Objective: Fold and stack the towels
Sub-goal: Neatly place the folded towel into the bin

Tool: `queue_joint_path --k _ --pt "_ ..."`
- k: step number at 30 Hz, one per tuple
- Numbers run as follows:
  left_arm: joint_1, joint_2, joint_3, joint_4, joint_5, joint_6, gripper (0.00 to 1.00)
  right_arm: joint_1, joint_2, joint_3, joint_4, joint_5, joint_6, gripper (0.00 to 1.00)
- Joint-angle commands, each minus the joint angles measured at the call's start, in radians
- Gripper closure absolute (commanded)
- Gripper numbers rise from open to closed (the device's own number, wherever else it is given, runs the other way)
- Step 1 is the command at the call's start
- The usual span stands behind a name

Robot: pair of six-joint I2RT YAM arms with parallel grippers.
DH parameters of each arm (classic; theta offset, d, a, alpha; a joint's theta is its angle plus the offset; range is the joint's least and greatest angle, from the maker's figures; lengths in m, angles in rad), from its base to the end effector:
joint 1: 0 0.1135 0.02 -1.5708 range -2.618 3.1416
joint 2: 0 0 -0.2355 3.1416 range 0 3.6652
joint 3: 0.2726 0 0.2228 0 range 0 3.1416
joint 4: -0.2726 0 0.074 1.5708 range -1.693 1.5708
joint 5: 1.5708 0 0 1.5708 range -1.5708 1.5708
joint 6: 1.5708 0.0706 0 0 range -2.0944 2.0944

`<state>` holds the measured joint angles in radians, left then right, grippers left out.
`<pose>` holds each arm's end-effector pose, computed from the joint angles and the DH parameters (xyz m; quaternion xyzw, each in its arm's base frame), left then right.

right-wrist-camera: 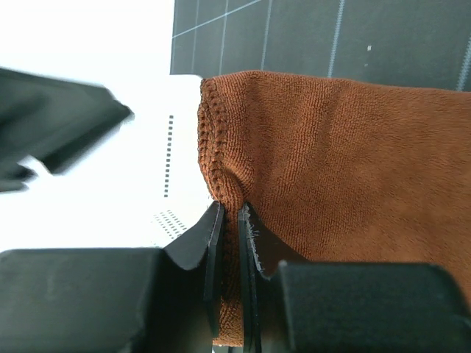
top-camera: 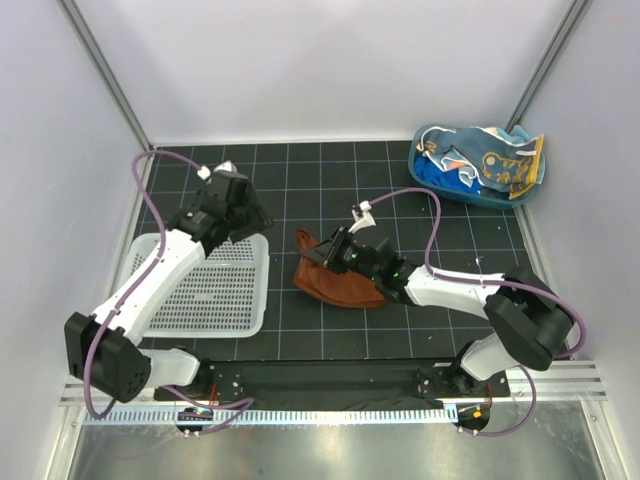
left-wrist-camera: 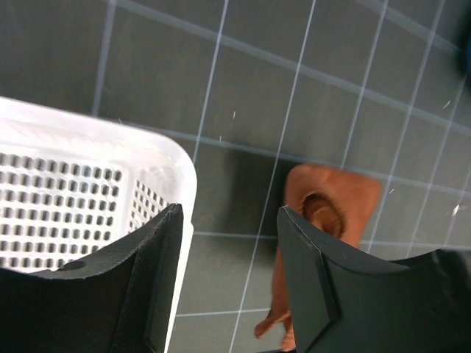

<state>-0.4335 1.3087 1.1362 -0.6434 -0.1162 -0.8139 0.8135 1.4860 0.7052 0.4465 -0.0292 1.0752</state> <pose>0.2570 -0.1099 0.2583 -0.1965 0.9073 -0.1711 0.3302 0.2261 0.2421 0.1923 0.0979 0.8089 0.4765 0.3301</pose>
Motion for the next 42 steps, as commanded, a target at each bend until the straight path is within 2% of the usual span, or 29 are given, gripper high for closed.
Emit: queue_joint_path --k 1,7,13,22,33,42 --pt "0.024 -0.069 0.12 -0.102 -0.088 0.064 0.42 0.045 -0.056 0.071 0.012 0.075 -0.003 0.99" --pt "0.07 -0.157 0.195 -0.196 -0.114 0.113 0.41 0.118 -0.059 0.221 -0.106 0.144 -0.034 0.99" --pt "0.072 -0.239 0.24 -0.26 -0.099 0.119 0.41 0.202 0.031 0.426 -0.236 0.186 -0.04 0.99" --pt "0.073 -0.312 0.286 -0.341 -0.132 0.145 0.42 0.322 0.115 0.559 -0.295 0.313 0.011 0.99" --pt "0.072 -0.309 0.484 -0.397 -0.119 0.17 0.42 0.357 0.209 0.772 -0.39 0.35 -0.018 0.99" --pt "0.072 -0.276 0.608 -0.461 -0.122 0.243 0.43 0.366 0.345 0.918 -0.394 0.302 -0.03 0.99"
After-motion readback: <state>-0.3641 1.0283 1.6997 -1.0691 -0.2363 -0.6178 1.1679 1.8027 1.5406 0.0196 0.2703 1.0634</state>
